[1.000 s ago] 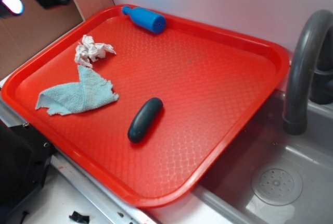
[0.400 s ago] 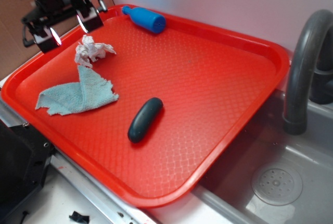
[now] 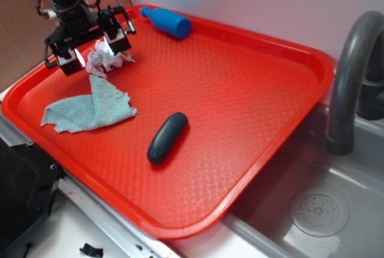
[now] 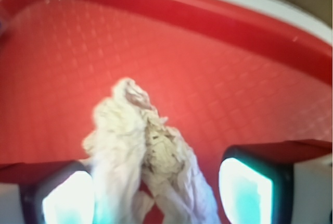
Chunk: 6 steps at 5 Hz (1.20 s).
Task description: Grab the white paper.
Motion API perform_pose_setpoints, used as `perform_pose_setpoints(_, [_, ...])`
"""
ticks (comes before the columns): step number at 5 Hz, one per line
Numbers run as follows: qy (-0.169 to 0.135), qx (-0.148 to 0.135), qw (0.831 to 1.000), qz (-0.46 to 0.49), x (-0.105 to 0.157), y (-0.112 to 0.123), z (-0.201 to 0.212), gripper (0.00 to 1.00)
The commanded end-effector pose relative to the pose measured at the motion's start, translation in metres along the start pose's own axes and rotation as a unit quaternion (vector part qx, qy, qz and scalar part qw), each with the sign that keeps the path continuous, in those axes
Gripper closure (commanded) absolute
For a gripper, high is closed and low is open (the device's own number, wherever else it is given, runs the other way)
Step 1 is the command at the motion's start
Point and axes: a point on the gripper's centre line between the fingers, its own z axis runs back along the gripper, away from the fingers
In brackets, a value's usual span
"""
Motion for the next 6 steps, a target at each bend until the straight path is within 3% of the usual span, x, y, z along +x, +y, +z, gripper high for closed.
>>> perform_pose_setpoints(1, [0.052,-0.047,0.998,-0.007,0.007,0.009,-0.005,0.00])
perform_pose_setpoints(2, [0.033,-0.045,0.998,-0.011,0.006,0.010,-0.002,1.00])
perform_pose_setpoints(3, [0.018,-0.031,0.998,-0.050,0.006,0.006,0.014,1.00])
perform_pose_setpoints(4, [0.035,-0.023,0.989,-0.140,0.007,-0.006,0.046,1.00])
perform_pose_setpoints(5, [0.101,-0.042,0.960,-0.256,-0.022,-0.024,0.098,1.00])
perform_pose_setpoints(6, [0.117,-0.083,0.918,-0.369,-0.060,-0.021,0.149,1.00])
